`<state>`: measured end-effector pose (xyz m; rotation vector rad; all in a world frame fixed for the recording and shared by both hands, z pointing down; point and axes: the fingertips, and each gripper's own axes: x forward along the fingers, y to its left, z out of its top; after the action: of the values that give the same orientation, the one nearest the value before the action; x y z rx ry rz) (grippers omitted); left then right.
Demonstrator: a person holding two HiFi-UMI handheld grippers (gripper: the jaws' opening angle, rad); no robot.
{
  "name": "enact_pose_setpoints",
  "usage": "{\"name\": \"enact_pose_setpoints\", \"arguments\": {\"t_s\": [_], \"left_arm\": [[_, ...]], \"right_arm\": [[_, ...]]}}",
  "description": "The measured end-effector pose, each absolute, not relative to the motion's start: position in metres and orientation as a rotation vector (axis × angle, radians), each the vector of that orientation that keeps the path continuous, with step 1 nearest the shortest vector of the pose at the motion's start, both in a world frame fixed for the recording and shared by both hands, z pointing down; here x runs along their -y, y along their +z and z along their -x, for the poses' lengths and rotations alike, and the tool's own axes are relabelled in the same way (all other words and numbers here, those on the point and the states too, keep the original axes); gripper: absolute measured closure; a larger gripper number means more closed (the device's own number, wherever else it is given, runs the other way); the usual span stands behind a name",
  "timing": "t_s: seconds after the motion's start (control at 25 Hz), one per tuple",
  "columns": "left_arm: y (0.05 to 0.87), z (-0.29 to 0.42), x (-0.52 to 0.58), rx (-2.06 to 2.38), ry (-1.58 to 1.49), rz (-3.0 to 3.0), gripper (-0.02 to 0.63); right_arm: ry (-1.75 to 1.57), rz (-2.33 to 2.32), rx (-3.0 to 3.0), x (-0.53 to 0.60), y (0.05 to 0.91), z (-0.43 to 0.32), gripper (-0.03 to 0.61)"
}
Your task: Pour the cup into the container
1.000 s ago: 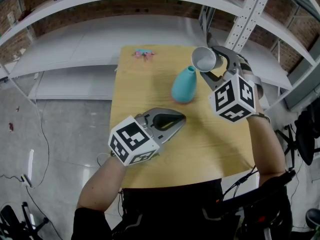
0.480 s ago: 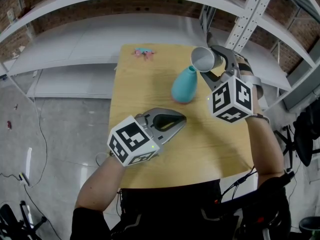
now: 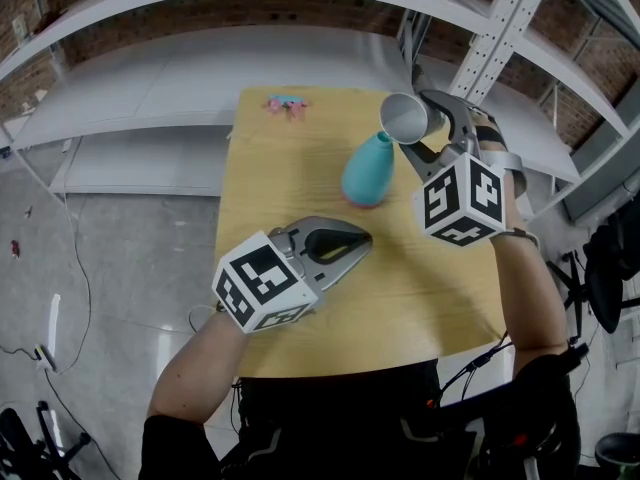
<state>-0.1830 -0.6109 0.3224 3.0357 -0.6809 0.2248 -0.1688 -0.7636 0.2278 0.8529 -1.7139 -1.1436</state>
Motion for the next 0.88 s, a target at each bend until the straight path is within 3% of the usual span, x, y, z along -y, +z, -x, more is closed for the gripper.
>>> {"name": "enact_pose_setpoints", "arguments": {"t_s": [0.88], "left_arm": [[0.3232, 0.1824, 0.6100, 0.674, 0.224, -3.040, 0.620]], "right_arm": [[-1.180, -0.855, 1.675, 0.7636, 0.2270, 0.1686, 0.276]]}}
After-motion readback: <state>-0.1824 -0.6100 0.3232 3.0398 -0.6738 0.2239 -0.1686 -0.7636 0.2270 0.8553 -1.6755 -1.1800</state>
